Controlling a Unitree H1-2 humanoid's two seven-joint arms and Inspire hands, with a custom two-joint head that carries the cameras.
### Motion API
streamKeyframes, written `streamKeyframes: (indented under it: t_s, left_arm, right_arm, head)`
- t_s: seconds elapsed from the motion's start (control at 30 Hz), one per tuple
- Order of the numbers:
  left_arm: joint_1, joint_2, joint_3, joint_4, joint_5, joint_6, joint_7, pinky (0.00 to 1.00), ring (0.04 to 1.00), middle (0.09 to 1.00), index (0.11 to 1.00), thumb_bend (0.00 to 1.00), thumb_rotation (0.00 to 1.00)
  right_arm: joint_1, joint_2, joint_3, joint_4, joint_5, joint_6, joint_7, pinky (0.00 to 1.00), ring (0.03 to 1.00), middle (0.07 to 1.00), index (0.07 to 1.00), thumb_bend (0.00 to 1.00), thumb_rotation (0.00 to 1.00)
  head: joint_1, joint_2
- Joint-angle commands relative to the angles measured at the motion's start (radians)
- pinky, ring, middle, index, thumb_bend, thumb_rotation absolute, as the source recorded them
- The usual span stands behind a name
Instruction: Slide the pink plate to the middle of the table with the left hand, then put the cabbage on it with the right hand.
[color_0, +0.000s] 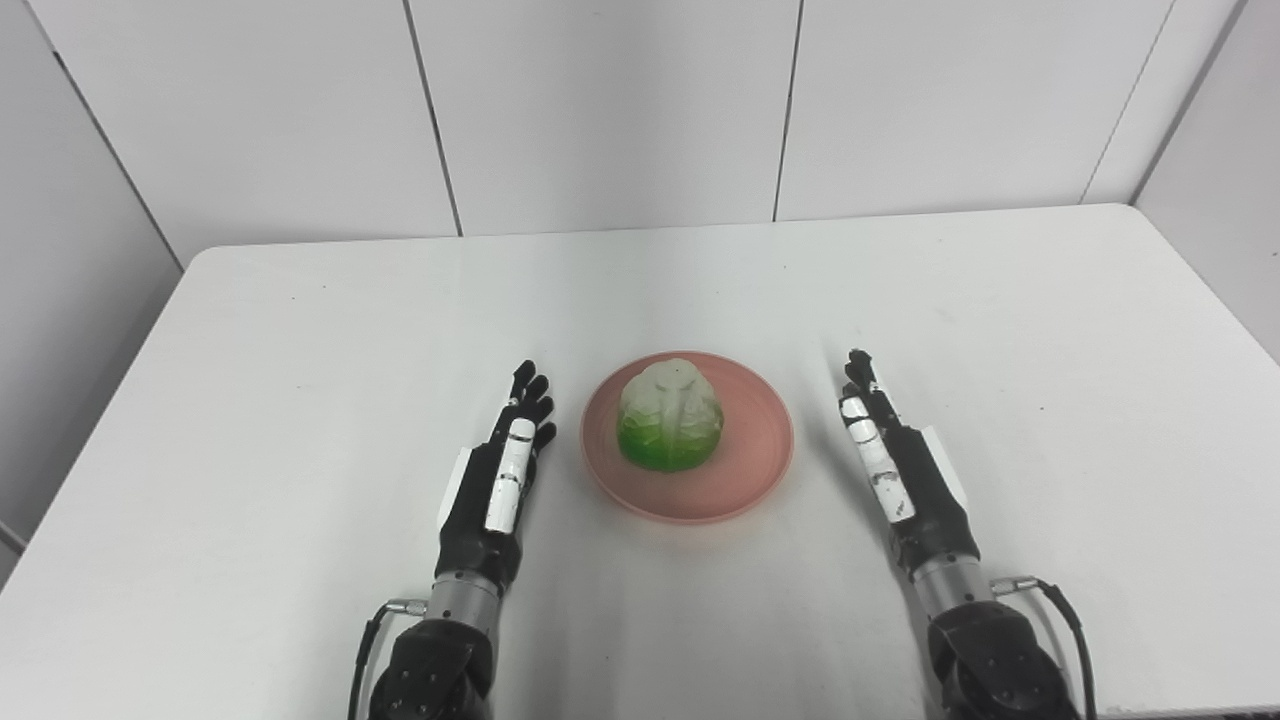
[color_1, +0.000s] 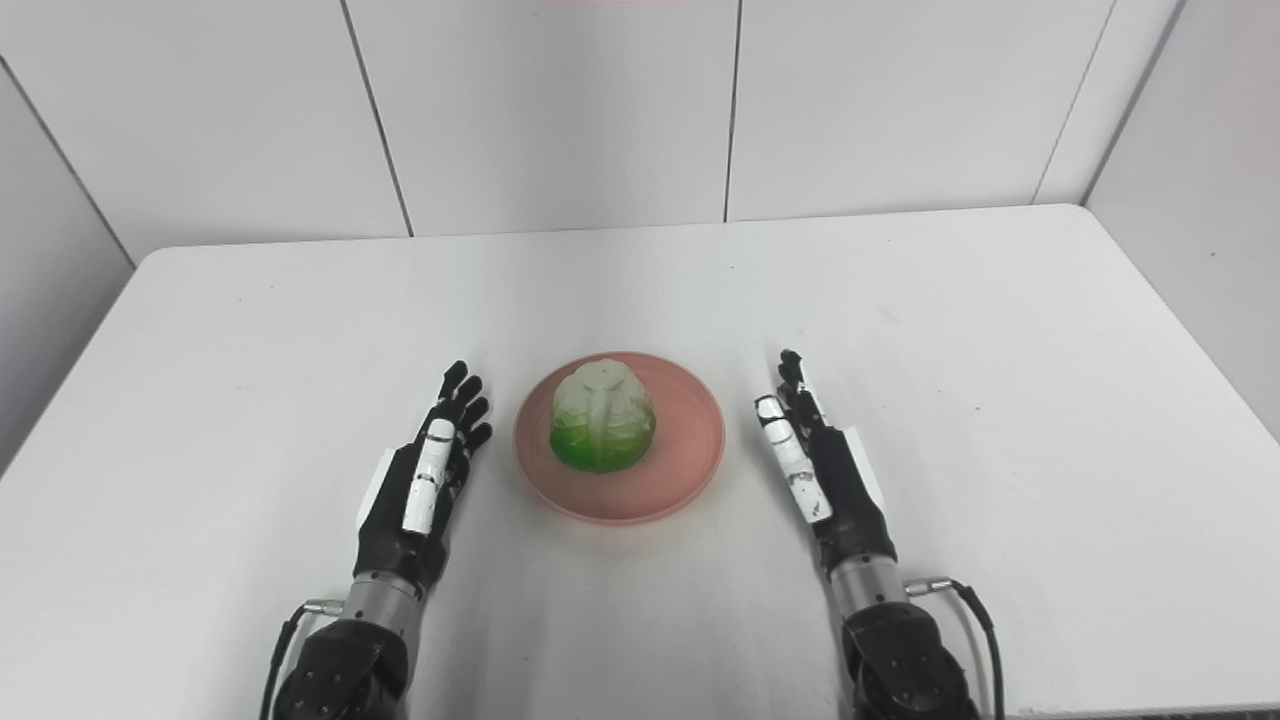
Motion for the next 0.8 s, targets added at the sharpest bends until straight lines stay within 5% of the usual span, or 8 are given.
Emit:
streamKeyframes:
  t_s: [0.0, 0.77]
  left_arm:
    - [0.012, 0.003, 0.000, 0.004, 0.012, -0.026, 0.012, 0.97, 0.986, 0.992, 0.997, 0.45, 1.00]
    - [0.009, 0.007, -0.018, 0.038, 0.021, -0.029, 0.010, 0.93, 0.959, 0.973, 0.982, 0.41, 1.00]
  right_arm:
    - [-0.012, 0.007, 0.006, -0.001, 0.025, -0.061, 0.006, 1.00, 1.000, 1.000, 1.000, 0.28, 1.00]
    - [-0.013, -0.014, 0.020, 0.028, 0.048, -0.031, 0.022, 1.00, 0.990, 1.000, 0.996, 0.30, 1.00]
  head:
    - [0.010, 0.003]
    - [0.049, 0.010]
